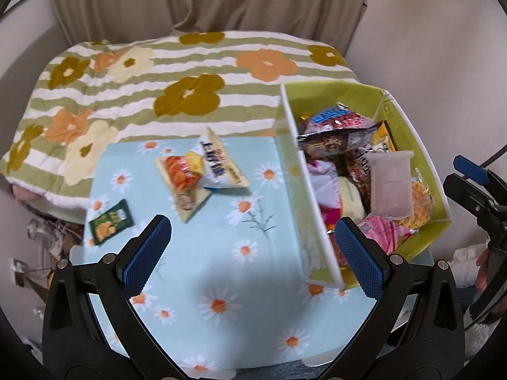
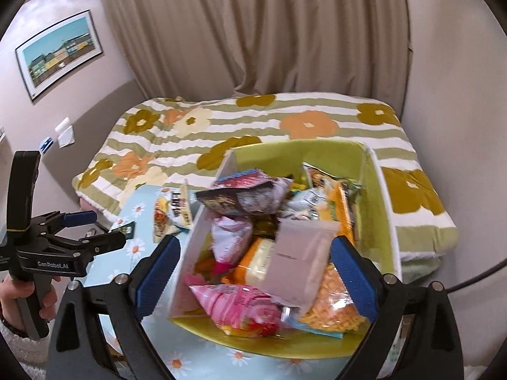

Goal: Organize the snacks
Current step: 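Open the right tool to drop the pink pastry pack into the box, then move both tools back over the remaining snacks on the table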

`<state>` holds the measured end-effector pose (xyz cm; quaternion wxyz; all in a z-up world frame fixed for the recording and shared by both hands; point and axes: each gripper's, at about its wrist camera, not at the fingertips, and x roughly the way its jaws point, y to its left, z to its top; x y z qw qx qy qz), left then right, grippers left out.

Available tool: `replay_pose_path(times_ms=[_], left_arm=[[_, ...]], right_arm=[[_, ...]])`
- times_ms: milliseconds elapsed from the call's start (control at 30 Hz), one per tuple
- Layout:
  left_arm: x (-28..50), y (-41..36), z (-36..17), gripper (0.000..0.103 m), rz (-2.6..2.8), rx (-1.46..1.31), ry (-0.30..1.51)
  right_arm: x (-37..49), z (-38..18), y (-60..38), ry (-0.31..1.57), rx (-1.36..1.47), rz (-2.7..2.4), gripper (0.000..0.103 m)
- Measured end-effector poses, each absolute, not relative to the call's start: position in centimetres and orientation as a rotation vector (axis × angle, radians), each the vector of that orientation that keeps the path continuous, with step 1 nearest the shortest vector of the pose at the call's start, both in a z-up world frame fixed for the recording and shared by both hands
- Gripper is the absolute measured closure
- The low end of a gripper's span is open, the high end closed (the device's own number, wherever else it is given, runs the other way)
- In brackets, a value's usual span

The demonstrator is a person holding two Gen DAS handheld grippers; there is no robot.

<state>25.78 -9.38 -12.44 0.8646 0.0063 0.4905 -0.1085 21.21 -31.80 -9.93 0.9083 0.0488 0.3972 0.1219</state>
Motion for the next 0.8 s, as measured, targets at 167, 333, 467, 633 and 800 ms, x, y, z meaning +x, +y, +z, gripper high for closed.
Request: replay_pose_path(times_ms=[167,333,467,633,800], left_arm=[[25.2,-6.9,-12.0,0.001,-0.201,0.006,1.012],[25.4,-2.5,-12.3,0.001,-0.188,-0.008,0.998],[26.4,1.7,-13.1,0.001,-0.201,-0.003,1.015],[28.3,7.4,-14.5,0.001,-0.247,0.048,1.030],[30.8,11.2,-17.1,0.001,-0.333,0.140,1.076]], right_arm=[[21.5,-9.4,-28.8,0.806,0.074,0.294,0.008],[22.3,-9.2,-24.7,0.814,0.043,0.320,0.008],[23.4,-9.3,-21.2,0.814,0.050,0.314,0.008],[25.4,-10.7,-15.7,0.857,0.064,0.293,0.008],[26.9,-13.0,-11.5,0.888,0.092,0.225,0.008]])
